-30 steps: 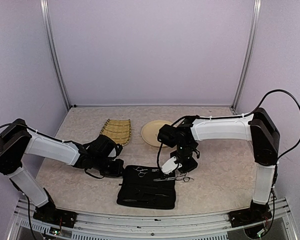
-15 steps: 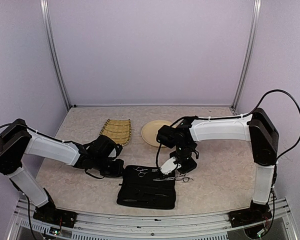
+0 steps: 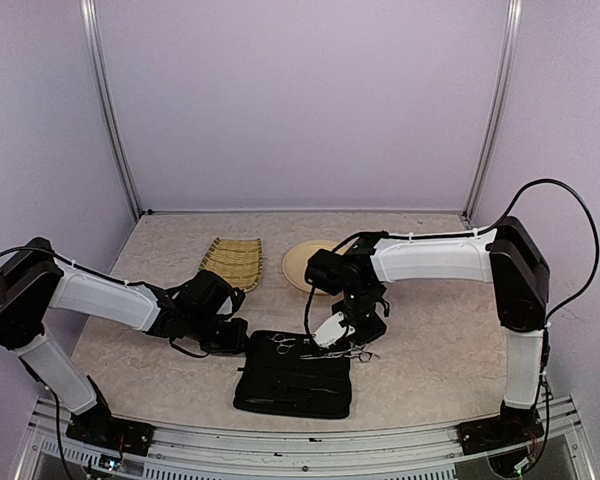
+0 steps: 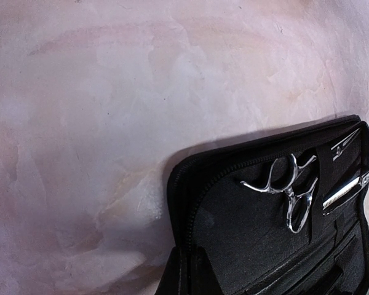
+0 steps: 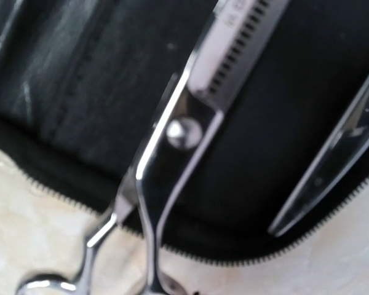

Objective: Sort the hair-cutting tools

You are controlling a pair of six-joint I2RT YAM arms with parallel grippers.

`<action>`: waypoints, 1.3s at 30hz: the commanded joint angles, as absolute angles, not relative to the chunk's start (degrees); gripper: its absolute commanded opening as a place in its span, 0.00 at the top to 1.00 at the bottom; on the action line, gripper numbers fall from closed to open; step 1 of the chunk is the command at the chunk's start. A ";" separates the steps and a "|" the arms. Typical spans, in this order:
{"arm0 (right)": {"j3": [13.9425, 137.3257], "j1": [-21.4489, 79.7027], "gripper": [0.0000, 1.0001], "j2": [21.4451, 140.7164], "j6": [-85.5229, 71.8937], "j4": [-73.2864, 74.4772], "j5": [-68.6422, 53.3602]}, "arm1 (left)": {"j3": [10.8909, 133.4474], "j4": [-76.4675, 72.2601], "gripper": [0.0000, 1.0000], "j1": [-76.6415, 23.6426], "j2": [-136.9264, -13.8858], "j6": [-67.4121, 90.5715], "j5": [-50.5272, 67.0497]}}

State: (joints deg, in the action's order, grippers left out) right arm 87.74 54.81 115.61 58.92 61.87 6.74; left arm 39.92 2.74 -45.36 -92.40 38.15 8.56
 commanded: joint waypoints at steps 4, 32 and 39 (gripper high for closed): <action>86.85 55.96 1.00 114.47 59.65 63.09 6.96 | 41.21 1.82 1.00 -45.88 -93.36 37.52 8.72; 96.10 57.43 1.00 118.89 57.57 72.26 7.28 | 40.25 1.32 1.00 -45.88 -92.64 37.79 8.65; 95.64 57.57 1.00 118.32 57.14 72.40 8.97 | 39.66 1.28 1.00 -45.90 -91.74 38.05 8.34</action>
State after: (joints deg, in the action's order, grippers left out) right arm 95.20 56.90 118.37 57.67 70.24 8.03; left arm 39.92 2.72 -45.36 -92.38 38.15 8.51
